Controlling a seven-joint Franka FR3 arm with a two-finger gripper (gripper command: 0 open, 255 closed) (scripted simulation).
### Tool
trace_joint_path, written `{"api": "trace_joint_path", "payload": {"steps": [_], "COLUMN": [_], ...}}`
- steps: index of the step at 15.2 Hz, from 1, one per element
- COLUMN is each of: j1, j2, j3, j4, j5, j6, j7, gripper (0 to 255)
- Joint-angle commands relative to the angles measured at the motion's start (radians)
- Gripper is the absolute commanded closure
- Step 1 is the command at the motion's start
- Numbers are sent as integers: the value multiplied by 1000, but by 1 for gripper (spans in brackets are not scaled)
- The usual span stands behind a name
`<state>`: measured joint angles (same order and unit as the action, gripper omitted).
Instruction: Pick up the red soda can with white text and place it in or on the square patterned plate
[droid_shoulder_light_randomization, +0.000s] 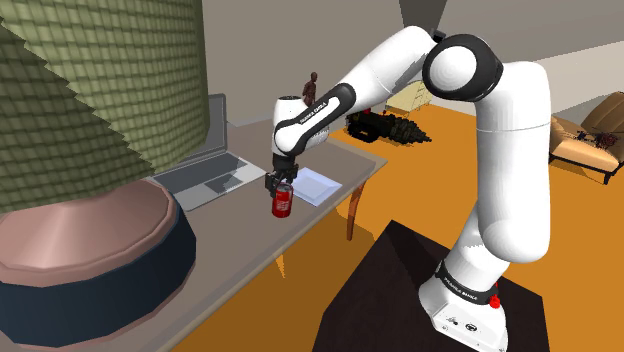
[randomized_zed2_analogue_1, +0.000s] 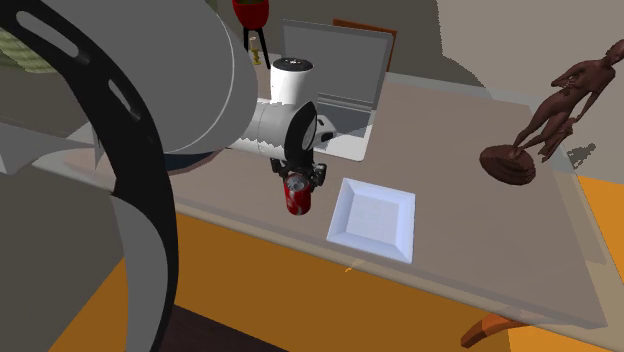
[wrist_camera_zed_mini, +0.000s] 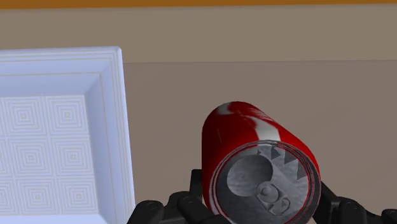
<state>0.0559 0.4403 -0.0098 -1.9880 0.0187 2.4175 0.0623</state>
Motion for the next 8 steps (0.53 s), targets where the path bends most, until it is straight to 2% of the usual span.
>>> {"api": "trace_joint_path", "payload": {"steps": [1,8], "j1": [0,0], "j2": [1,-9], "j3": [0,0], "j4": [0,0], "j5": [0,0], "j6": [0,-10], "j7": [0,0], "gripper": [255,255]}}
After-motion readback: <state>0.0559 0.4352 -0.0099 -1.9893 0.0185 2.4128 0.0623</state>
